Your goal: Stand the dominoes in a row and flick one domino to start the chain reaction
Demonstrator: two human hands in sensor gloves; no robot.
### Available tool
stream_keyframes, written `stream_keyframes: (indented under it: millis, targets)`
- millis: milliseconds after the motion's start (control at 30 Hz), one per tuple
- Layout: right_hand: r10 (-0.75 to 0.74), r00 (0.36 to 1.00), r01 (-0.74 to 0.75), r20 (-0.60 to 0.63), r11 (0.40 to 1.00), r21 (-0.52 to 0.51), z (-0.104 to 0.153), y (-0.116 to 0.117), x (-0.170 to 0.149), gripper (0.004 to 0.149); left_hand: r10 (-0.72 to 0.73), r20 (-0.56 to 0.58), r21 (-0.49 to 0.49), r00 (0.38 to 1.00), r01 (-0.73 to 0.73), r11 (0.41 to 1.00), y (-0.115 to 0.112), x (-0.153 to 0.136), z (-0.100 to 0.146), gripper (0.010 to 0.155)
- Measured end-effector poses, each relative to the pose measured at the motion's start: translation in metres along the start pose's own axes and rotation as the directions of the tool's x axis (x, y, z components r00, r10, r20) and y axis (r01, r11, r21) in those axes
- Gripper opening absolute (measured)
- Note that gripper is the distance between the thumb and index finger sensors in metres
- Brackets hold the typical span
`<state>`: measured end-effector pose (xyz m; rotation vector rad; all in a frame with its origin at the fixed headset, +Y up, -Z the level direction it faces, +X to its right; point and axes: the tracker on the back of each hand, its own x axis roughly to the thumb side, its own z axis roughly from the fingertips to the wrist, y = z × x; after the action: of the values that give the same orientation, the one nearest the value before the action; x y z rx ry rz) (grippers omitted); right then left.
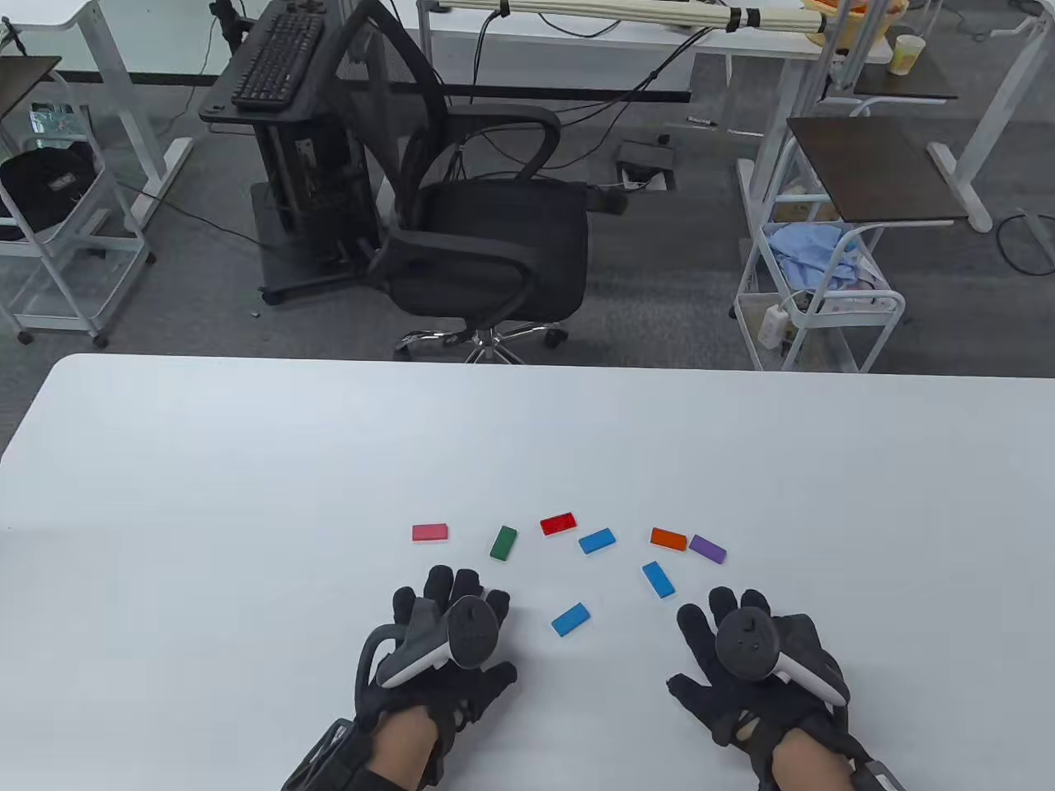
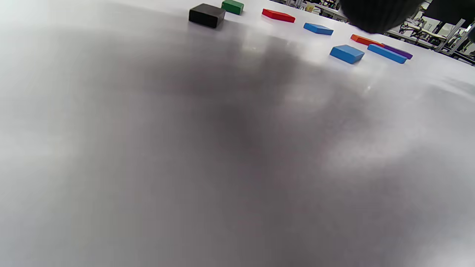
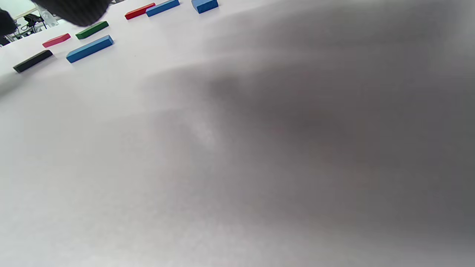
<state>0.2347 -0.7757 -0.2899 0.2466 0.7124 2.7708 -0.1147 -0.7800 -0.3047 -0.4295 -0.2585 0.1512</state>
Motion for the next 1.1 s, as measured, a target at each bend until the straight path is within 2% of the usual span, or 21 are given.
stream_keyframes:
  millis: [700, 967, 1100]
  targets:
    - [0.001, 1.000, 0.000, -0.012, 0.999, 0.052, -0.003, 0.005, 0.009, 0.075, 0.011, -0.002, 0.003, 1.000, -0.011, 1.000, 0.002, -0.004, 0.002, 0.080]
    - [0.058, 0.998, -0.058, 0.009, 0.998, 0.019, -0.001, -0.016, 0.026, 0.074, 0.027, 0.009, 0.005, 1.000, -0.027, 1.000, 0.004, -0.003, 0.001, 0.080]
    - [0.075, 0.997, -0.075, 0.005, 0.997, 0.014, -0.011, -0.032, 0.034, 0.075, 0.030, 0.022, 0.005, 0.999, -0.030, 1.000, 0.005, -0.001, 0.001, 0.080]
